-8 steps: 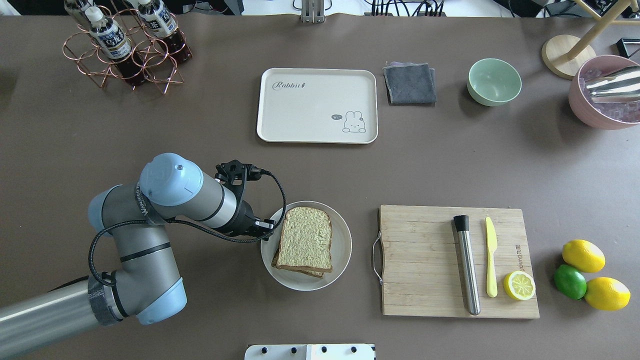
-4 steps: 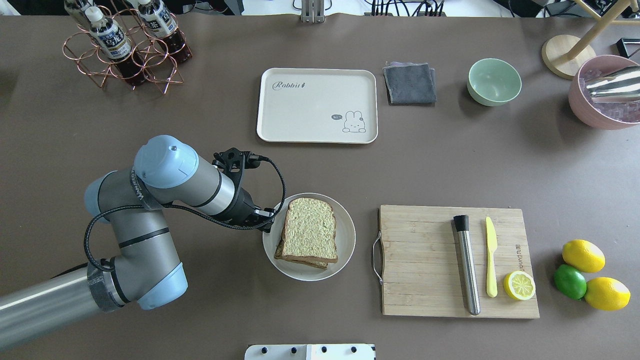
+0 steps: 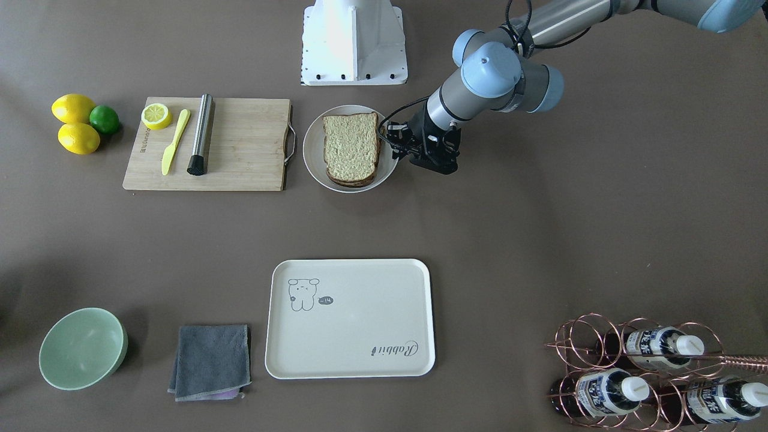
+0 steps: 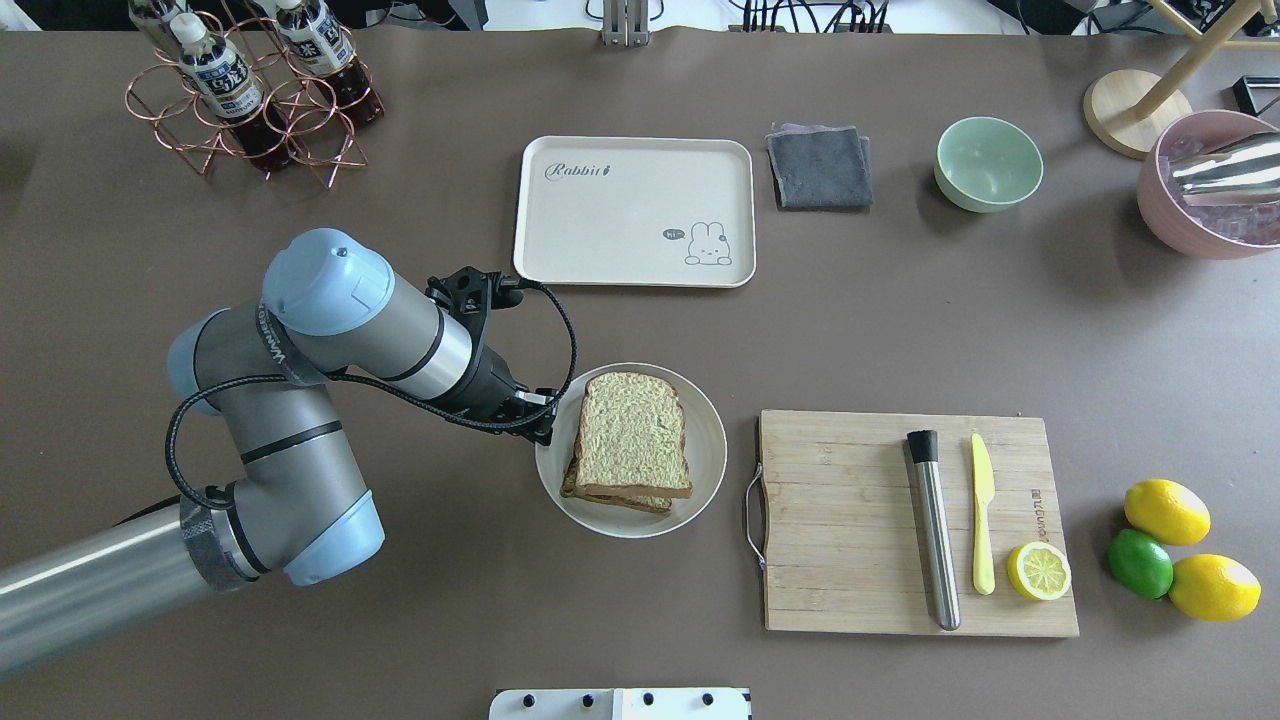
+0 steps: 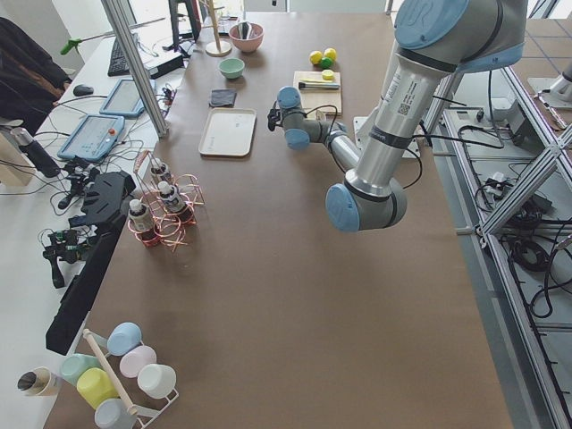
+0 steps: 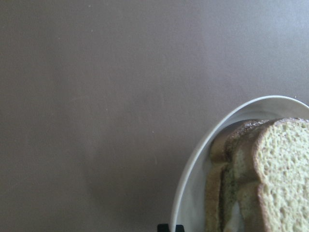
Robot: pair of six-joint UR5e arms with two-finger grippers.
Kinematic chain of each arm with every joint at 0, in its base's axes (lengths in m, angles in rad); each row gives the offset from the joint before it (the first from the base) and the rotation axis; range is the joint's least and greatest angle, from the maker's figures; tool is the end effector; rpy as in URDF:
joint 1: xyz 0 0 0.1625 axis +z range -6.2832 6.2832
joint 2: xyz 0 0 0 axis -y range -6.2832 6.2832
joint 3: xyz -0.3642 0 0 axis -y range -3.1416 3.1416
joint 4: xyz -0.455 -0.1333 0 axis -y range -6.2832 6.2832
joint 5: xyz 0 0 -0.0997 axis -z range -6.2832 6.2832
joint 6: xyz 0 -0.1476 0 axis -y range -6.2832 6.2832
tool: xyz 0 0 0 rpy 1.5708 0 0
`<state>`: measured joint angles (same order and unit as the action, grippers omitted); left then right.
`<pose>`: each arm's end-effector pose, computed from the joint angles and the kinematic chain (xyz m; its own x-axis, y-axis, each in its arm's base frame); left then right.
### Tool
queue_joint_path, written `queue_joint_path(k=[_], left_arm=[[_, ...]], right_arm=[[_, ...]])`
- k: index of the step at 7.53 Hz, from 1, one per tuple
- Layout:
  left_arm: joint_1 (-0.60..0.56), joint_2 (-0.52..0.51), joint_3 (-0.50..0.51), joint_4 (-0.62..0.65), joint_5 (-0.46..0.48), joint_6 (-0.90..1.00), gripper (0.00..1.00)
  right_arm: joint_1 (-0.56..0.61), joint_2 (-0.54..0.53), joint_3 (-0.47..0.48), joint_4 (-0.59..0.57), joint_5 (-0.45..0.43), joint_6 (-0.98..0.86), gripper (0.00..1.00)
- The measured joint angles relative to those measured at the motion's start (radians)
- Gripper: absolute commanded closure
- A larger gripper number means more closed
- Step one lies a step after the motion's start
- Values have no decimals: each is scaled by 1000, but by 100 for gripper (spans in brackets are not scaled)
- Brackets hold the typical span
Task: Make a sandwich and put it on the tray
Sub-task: 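Slide the plate with the left gripper toward the white tray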
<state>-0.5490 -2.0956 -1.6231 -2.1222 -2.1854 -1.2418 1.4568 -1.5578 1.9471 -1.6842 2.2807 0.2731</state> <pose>0.5852 -0.4145 0.1909 0.3396 0.1017 -0.9350 -0.1352 0.9891 0.0584 -0.0259 -0.5527 0.4345 0.7356 0.0049 0.6773 -0.0924 0.9914 0.0932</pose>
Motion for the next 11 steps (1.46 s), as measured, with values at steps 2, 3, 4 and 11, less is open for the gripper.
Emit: queue_joint_path(k=[2, 3, 4, 11], left_arm=[[-37, -42, 38, -1, -49, -27, 100], [-59, -66, 62, -12, -77, -56, 100], [-79, -84, 86, -42, -99, -96, 100], [-181, -168, 296, -255, -120, -270, 100]], right_arm=[[6, -4, 1, 1, 10, 0, 0], [8, -6, 1, 1, 11, 0, 0], [11, -6, 1, 1, 11, 0, 0], [14, -15, 8, 0, 13, -6, 0]])
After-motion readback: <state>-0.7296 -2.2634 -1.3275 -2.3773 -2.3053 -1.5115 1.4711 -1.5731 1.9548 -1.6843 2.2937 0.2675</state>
